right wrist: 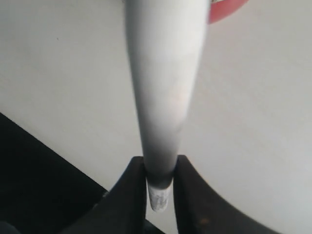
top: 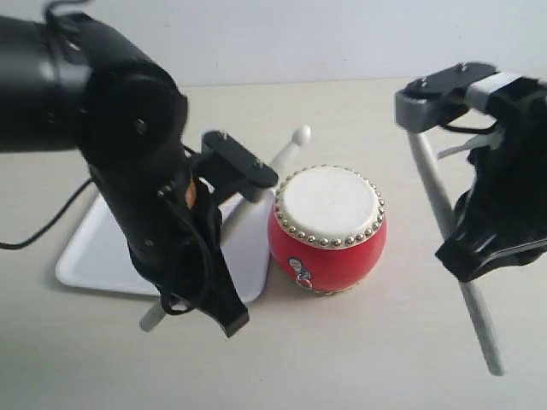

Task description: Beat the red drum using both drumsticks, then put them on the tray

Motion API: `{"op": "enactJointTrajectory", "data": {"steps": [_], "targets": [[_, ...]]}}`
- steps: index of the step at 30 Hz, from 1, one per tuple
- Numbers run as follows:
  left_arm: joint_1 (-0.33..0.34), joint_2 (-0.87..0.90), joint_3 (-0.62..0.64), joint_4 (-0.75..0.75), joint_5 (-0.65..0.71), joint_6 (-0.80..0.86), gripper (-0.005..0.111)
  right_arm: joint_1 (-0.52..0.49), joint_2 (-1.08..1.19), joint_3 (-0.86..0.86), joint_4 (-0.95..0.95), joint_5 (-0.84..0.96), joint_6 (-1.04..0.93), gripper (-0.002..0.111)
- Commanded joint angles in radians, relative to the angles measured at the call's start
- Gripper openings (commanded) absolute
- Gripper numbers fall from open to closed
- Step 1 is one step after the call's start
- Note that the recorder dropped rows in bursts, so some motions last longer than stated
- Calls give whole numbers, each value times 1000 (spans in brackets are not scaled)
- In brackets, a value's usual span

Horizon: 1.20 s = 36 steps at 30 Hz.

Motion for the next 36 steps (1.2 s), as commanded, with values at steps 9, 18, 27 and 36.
{"op": "enactJointTrajectory", "data": {"steps": [9, 18, 27, 36], "targets": [[-3, 190, -53, 3, 117, 17, 0, -3, -147, -4, -3, -49, -13, 0], [-3, 17, -94, 20, 176, 9, 0, -3, -48, -4, 20, -107, -26, 0], [0, -279, -8, 40, -6, 9, 0, -3, 124, -86, 20, -84, -43, 0], [127, -530, 230, 76, -227, -5, 0, -3, 298, -368, 92, 3, -43, 0]]}}
